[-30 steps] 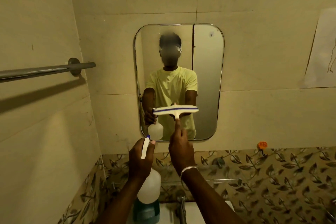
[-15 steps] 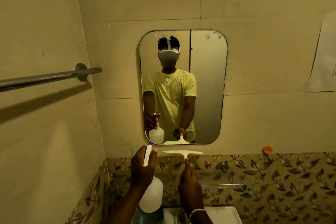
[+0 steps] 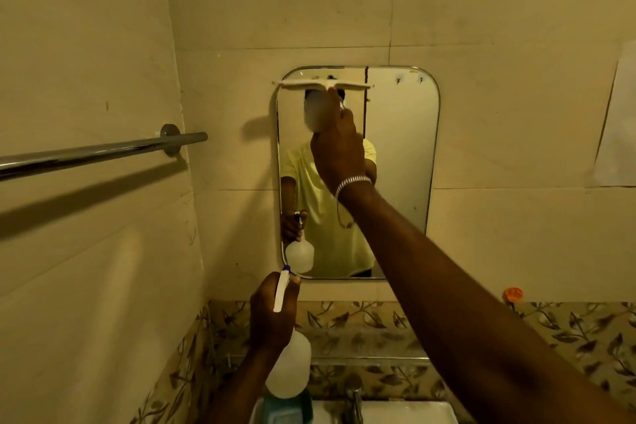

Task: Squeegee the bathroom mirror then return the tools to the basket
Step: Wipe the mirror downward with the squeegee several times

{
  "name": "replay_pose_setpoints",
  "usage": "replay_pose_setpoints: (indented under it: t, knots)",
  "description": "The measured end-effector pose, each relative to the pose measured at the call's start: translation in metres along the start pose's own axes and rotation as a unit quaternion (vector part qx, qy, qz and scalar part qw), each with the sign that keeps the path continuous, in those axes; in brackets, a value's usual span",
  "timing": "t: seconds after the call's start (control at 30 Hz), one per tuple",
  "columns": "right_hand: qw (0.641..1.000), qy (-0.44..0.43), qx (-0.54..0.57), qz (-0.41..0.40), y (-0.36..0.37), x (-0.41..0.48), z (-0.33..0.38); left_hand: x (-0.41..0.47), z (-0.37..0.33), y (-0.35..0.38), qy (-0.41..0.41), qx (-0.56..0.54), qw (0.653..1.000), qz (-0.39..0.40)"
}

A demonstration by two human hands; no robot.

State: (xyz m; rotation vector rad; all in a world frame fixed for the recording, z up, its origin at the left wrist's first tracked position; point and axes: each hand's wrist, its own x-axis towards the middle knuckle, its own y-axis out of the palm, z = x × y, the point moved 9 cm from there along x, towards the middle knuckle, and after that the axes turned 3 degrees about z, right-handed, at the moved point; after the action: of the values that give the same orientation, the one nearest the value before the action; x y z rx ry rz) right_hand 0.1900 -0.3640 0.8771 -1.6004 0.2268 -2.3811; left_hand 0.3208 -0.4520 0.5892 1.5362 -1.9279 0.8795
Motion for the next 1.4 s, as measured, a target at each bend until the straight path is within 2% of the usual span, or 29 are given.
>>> replay_pose_setpoints:
  t: [0.1,0.23,0.33,0.5,0.63,0.87,1.07,1.2,1.4]
  knots:
    - [0.998,0.020,-0.051,0.010,0.009,0.034,0.011,-0.001,0.003,-0.009,0.005,0.000,1.000,-0.005]
    - [0.991,0.016,-0.131,0.026,0.029,0.031,0.018,0.000,0.009,-0.020,0.018,-0.002,1.000,-0.020]
    - [0.992,0.011,-0.118,0.040,0.046,0.013,0.017,0.003,0.014,-0.027,0.018,0.007,0.999,-0.027]
    - [0.993,0.018,-0.099,0.057,0.073,-0.072,-0.006,0.002,0.018,-0.035,-0.010,0.008,0.999,-0.034]
    - [0.986,0.050,-0.115,0.112,0.099,-0.157,-0.044,-0.003,0.014,-0.041,-0.004,0.005,1.000,-0.024]
    - [0.952,0.129,-0.142,0.239,0.131,-0.301,-0.106,-0.011,0.010,-0.041,-0.009,0.008,1.000,-0.006]
    - [0.911,0.215,-0.142,0.322,0.131,-0.365,-0.146,-0.015,0.013,-0.038,-0.025,0.026,0.999,0.000]
    - [0.927,0.190,-0.138,0.293,0.106,-0.367,-0.147,-0.019,0.016,-0.030,-0.035,0.028,0.999,0.001]
    - [0.962,0.175,-0.106,0.180,0.035,-0.331,-0.153,-0.021,0.000,0.001,-0.031,-0.007,0.999,0.034]
